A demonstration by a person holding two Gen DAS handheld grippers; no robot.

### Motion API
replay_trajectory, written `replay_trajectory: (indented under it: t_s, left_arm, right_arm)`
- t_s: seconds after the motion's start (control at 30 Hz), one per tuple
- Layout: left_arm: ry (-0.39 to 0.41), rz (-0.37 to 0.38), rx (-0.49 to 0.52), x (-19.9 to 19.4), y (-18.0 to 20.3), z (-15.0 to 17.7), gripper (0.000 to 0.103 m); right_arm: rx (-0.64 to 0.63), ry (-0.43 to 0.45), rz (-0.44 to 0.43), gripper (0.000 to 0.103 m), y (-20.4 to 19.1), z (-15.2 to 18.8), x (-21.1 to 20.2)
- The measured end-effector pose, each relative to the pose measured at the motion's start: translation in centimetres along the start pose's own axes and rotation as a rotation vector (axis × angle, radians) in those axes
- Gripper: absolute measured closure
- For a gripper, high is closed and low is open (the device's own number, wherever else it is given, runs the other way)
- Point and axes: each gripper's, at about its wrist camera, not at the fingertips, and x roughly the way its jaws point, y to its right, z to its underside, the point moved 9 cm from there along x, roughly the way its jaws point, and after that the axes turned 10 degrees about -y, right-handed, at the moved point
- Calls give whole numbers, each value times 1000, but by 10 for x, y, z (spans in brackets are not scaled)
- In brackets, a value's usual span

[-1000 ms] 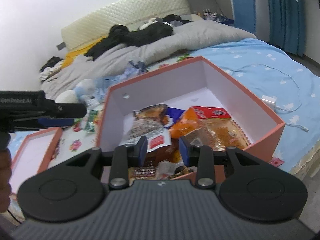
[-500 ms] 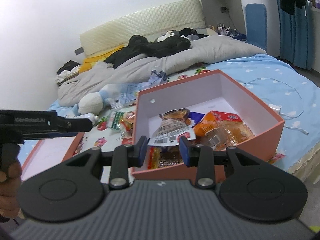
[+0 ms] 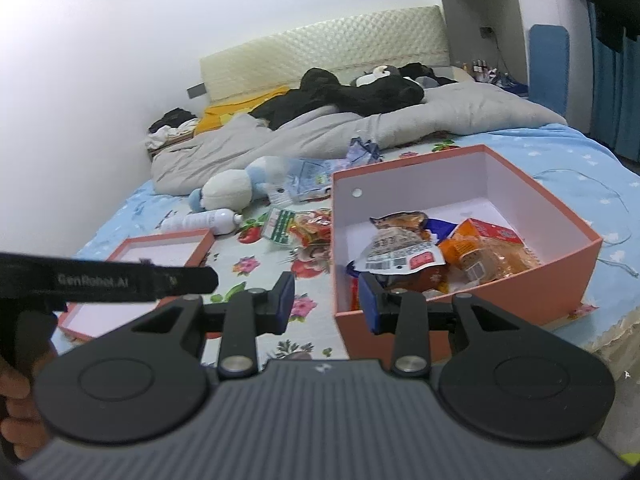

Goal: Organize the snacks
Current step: 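Move both open tools back toward the remaining snack pile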

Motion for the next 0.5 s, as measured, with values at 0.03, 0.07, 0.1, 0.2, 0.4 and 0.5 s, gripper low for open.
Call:
replay_trajectory:
  t_s: [0.03,0.07,0.1,0.2,0.4,0.5]
  left_arm:
    - [-1,-4,-7,-1,-4,3,45]
    - [-1,-8,-14,-2,-7,6,45]
    - [-1,-11,-21,-2,-10,9,45]
    - [5,-17,-41,-6,-18,15,45]
    - [29,-33,-77,-19,-31,19,45]
    - [36,-37,-103,-21,-40,17,45]
  right_arm:
    - [-3,-3,-1,64,-2,2,0]
    - [-5,-6,-2,64,-4,4,1]
    - [-7,-11,-5,64,-5,5,2]
    - [-21,-19,-11,64,-11,8,4]
    - [-14,-31,-14,64,-11,5,10]
    - [-14,-24,-11,64,-9,-4,13]
